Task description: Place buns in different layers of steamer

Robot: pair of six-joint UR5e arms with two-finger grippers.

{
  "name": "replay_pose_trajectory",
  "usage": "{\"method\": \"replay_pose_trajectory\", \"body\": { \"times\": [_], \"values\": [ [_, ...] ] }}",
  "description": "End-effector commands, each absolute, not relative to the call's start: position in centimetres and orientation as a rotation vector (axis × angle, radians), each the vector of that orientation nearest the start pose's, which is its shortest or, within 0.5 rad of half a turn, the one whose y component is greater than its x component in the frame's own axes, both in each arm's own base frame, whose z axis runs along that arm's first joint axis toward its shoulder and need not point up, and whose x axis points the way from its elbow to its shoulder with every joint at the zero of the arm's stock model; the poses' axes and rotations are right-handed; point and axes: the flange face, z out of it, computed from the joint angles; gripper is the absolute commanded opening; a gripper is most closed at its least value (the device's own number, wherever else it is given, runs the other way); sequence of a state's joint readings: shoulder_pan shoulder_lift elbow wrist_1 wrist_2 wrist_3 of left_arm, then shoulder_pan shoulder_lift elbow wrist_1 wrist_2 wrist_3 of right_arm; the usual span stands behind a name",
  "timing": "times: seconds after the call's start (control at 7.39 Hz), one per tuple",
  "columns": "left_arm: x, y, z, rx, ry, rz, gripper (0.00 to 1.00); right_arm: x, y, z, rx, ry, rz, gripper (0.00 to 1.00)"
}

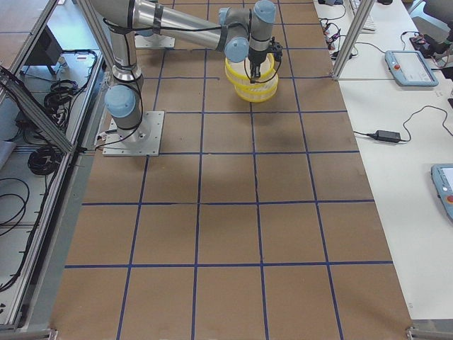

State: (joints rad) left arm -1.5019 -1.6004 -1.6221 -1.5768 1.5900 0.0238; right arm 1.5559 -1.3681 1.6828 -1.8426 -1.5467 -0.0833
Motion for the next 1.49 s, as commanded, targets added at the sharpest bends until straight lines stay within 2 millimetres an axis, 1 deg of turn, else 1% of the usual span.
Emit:
{"method": "replay_pose_trajectory", "body": {
  "times": [0.0,0.14,0.27,0.41,0.54,0.68,0.81,0.95,1.08,1.22,1.35],
  "values": [
    [-0.3,-52.4,39.5,-0.205,3.14,0.208,1.0,6.0,-56.5,35.8,-0.083,3.118,0.082,0.09],
    [2.4,-52.7,36.1,-0.276,3.14,0.231,1.0,3.1,-56.6,35.7,-0.096,3.163,0.09,0.09],
    [3.9,-52.8,33.2,-0.244,3.134,0.201,0.99,0.7,-56.9,35.6,-0.168,3.158,0.078,0.09],
    [6.3,-52.3,30.8,-0.296,3.142,0.18,0.99,-0.7,-57.0,35.1,-0.152,3.155,0.092,0.09],
    [7.5,-51.9,28.0,-0.261,3.151,0.2,0.95,-1.3,-56.9,35.1,-0.134,3.151,0.093,0.09],
    [9.1,-52.8,24.4,-0.184,3.161,0.172,0.95,-1.3,-56.6,34.2,-0.134,3.142,0.119,0.09],
    [9.4,-53.3,22.8,-0.186,3.164,0.18,0.95,-1.3,-56.5,34.0,-0.137,3.144,0.125,0.09],
    [9.2,-53.5,22.5,-0.19,3.19,0.174,0.9,-1.3,-56.4,34.0,-0.127,3.144,0.125,0.09],
    [8.9,-53.5,21.2,-0.193,3.221,0.203,0.8,-1.3,-56.5,33.9,-0.134,3.144,0.125,0.09],
    [8.9,-53.5,21.2,-0.194,3.224,0.199,0.8,-1.3,-56.4,33.9,-0.135,3.145,0.128,0.1],
    [8.8,-53.4,20.9,-0.189,3.227,0.208,0.76,-1.3,-56.4,33.9,-0.137,3.146,0.129,0.1]
  ]
}}
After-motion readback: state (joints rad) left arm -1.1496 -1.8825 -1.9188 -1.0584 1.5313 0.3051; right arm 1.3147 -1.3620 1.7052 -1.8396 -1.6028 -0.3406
